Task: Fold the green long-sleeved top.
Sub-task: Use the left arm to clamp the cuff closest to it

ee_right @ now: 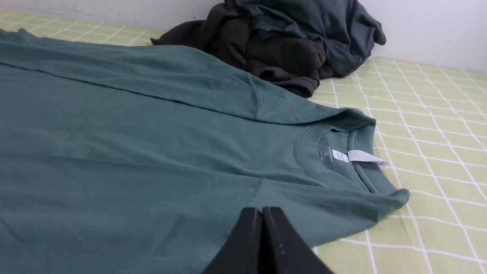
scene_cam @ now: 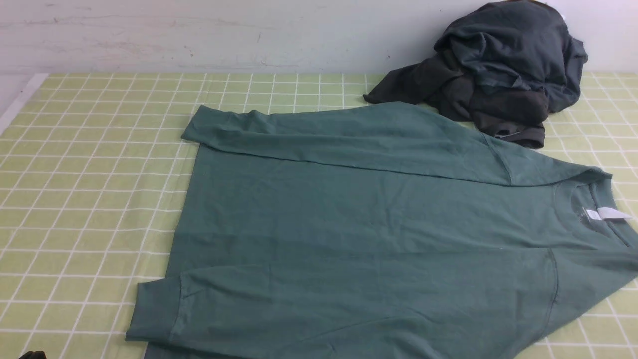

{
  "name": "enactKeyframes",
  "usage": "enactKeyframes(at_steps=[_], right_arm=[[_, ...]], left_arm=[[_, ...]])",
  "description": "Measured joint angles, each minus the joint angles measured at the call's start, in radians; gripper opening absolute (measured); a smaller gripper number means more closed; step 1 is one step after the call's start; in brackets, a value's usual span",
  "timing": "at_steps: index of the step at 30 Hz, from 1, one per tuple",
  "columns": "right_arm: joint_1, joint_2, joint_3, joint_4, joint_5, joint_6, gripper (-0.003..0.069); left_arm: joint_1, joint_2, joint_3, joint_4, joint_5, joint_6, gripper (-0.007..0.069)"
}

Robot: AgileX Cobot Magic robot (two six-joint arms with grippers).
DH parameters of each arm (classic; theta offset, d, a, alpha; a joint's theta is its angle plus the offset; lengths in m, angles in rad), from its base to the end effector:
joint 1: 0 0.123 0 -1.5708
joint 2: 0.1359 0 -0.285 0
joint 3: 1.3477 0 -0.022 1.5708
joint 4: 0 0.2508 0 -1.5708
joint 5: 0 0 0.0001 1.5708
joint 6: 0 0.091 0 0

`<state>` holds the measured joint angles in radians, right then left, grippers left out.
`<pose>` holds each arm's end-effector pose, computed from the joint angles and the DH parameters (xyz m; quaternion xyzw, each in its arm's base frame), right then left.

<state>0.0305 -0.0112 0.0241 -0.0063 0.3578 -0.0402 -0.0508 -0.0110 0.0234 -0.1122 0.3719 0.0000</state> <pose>0.0530 0.0014 0.1735 -0.0300 0.7993 -0.0056 0.6001 0.0524 -0.0064 0.1727 -0.0095 0.8032 -0.0625 0.5923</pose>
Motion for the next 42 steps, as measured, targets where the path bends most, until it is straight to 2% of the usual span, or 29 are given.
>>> enactKeyframes(at_steps=[29, 38, 42], right_arm=[[0.0, 0.0, 0.0, 0.0, 0.0, 0.0, -0.0014], [0.0, 0.0, 0.0, -0.003, -0.004, 0.0, -0.0014], [0.0, 0.0, 0.003, -0.011, -0.107, 0.0, -0.0014]], left_arm=[[0.0, 0.0, 0.0, 0.027, -0.01, 0.0, -0.0003], [0.0, 0.0, 0.006, 0.03, -0.156, 0.0, -0.0003], [0.0, 0.0, 0.006, 0.03, -0.3, 0.0, -0.0003]])
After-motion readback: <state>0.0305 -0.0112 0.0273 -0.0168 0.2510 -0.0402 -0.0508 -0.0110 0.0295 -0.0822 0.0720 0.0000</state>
